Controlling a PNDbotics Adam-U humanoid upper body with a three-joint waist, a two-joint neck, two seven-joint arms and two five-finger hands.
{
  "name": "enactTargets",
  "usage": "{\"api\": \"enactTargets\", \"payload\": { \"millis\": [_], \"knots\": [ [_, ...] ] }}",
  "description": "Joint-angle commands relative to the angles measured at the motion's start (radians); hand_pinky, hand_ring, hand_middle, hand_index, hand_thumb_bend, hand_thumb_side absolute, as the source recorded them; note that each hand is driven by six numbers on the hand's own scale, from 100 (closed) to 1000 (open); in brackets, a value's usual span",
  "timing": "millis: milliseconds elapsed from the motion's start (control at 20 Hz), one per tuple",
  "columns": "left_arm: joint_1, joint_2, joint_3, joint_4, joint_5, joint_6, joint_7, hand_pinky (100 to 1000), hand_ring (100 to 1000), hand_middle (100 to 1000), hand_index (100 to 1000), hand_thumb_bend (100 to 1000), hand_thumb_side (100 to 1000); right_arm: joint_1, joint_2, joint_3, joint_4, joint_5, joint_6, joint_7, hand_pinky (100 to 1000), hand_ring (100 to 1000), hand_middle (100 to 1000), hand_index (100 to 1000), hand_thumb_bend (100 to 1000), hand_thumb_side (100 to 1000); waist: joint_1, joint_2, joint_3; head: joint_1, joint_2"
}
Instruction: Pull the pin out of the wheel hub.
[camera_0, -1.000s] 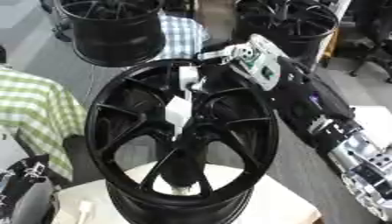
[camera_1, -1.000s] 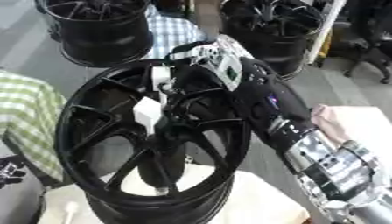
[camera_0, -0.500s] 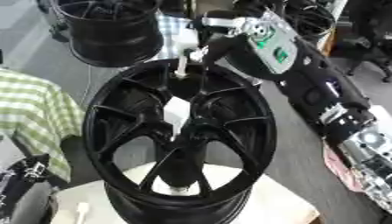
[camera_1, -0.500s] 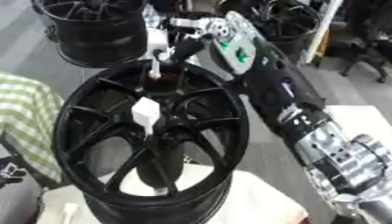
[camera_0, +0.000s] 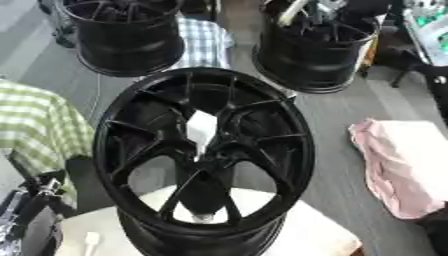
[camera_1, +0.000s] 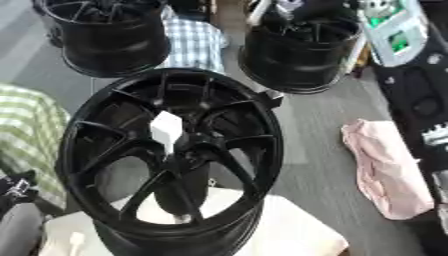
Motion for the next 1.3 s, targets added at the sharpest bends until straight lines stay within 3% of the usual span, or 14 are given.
{"api": "enactTargets", "payload": {
  "millis": [50,100,150,300,450,650,700,750,1050,1300],
  "knots": [
    [-0.015,0.029,0.017,-0.015,0.013,-0.003,0.014,693,646,626,776,345,602,0.039,-0.103,-0.094,0.03,-0.013,0.05,-0.054,779,755,497,626,165,386,0.01,0.0,-0.008,0.017,-0.002],
    [-0.015,0.03,0.019,-0.015,0.015,-0.004,0.016,693,646,626,776,345,602,0.066,-0.107,-0.12,0.051,-0.005,0.067,-0.071,788,781,607,767,202,409,0.011,0.003,-0.012,0.021,-0.002],
    [-0.016,0.031,0.023,-0.014,0.017,-0.004,0.02,693,646,626,776,344,602,0.092,-0.102,-0.147,0.075,0.006,0.083,-0.087,799,810,712,852,239,446,0.013,0.007,-0.02,0.028,-0.002],
    [-0.015,0.033,0.028,-0.012,0.022,-0.006,0.027,693,646,626,776,344,602,0.169,-0.069,-0.224,0.142,0.0,0.13,-0.134,826,856,842,912,296,549,0.017,0.011,-0.032,0.041,-0.002],
    [-0.017,0.033,0.026,-0.009,0.024,-0.008,0.028,693,646,626,776,344,602,0.246,-0.012,-0.301,0.116,-0.016,0.169,-0.182,829,864,873,921,278,617,0.02,0.01,-0.029,0.031,-0.002],
    [-0.023,0.027,0.013,-0.008,0.02,-0.007,0.016,693,647,627,776,344,602,0.358,0.095,-0.406,0.01,-0.034,0.123,-0.251,807,842,844,906,237,629,0.019,0.005,-0.004,-0.001,-0.002],
    [-0.023,0.026,0.01,-0.008,0.018,-0.007,0.013,693,647,627,776,344,602,0.386,0.122,-0.415,-0.018,-0.041,0.106,-0.268,798,829,816,899,1000,376,0.019,0.003,0.002,-0.008,-0.002],
    [-0.023,0.025,0.007,-0.008,0.017,-0.007,0.009,693,647,627,776,344,601,0.414,0.148,-0.408,-0.046,-0.053,0.089,-0.285,794,821,814,895,206,621,0.019,0.001,0.008,-0.015,-0.002],
    [-0.025,0.015,-0.005,-0.007,0.013,-0.006,-0.005,693,647,627,776,344,601,0.576,0.31,-0.284,-0.198,-0.146,-0.011,-0.386,768,772,745,866,142,613,0.025,-0.007,0.033,-0.044,-0.002],
    [-0.027,0.013,-0.01,-0.006,0.013,-0.007,-0.011,693,648,627,776,344,603,0.613,0.39,-0.17,-0.161,-0.183,-0.083,-0.471,756,755,721,851,130,615,0.026,-0.005,0.041,-0.057,-0.002]
  ]
}}
